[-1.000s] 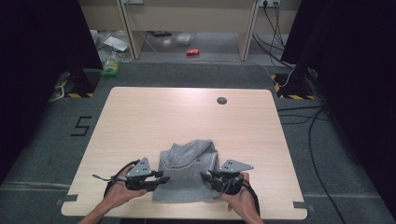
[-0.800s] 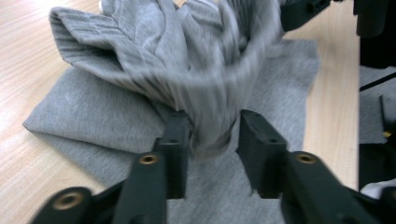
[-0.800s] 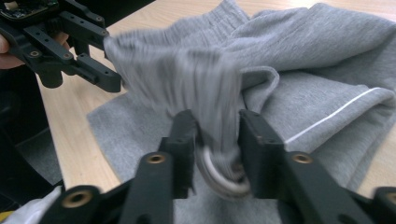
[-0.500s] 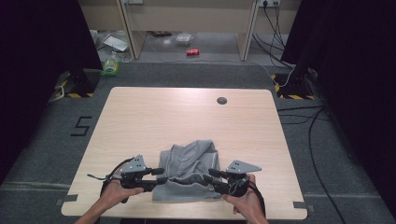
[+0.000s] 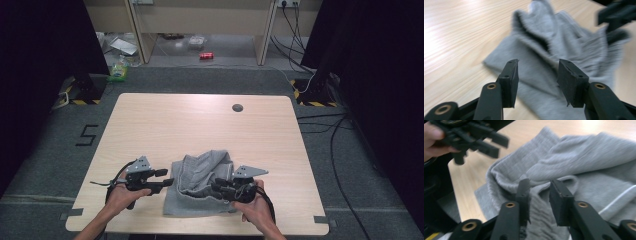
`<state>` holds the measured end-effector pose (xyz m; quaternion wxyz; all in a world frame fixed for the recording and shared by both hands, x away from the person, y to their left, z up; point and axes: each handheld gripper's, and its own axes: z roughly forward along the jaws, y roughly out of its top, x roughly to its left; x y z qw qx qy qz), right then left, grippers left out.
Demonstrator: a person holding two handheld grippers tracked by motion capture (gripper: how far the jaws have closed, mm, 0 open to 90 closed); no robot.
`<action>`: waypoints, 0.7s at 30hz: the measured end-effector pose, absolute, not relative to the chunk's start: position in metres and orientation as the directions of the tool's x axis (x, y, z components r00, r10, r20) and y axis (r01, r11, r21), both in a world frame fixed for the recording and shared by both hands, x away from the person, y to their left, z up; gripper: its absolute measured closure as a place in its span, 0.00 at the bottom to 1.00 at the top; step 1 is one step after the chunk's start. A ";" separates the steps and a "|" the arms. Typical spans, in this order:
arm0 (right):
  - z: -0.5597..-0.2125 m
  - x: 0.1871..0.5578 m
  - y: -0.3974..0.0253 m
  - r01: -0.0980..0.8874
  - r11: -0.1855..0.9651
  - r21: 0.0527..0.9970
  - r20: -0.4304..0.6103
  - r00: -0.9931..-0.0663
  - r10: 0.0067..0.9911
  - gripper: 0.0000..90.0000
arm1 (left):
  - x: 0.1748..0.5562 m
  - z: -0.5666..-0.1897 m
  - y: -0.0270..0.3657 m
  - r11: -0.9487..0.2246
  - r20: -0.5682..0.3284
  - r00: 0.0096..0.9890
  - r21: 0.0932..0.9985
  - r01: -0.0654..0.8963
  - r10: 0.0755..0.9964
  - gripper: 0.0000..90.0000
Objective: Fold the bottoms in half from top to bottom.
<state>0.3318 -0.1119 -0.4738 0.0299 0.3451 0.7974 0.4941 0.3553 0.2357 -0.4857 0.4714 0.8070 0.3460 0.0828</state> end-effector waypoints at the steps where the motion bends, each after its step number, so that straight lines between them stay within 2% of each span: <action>1: -0.476 0.330 -0.110 0.523 0.293 0.801 0.295 -0.769 0.567 0.83 | 0.357 -0.488 0.237 -0.316 -0.194 0.740 0.813 0.489 0.644 0.54; 5: -0.481 0.318 -0.107 0.512 0.346 0.786 0.281 -0.795 0.538 0.89 | 0.361 -0.497 0.240 -0.329 -0.188 0.721 0.794 0.511 0.667 0.50; 11: -0.494 0.298 -0.107 0.503 0.406 0.763 0.266 -0.817 0.512 0.92 | 0.365 -0.501 0.243 -0.359 -0.153 0.707 0.776 0.518 0.690 0.48; 16: -0.503 0.294 -0.105 0.512 0.430 0.744 0.268 -0.818 0.509 0.90 | 0.365 -0.508 0.243 -0.399 -0.113 0.703 0.755 0.521 0.703 0.45; 21: -0.492 0.299 -0.104 0.509 0.398 0.763 0.271 -0.811 0.518 0.81 | 0.364 -0.510 0.245 -0.417 -0.094 0.700 0.745 0.521 0.708 0.42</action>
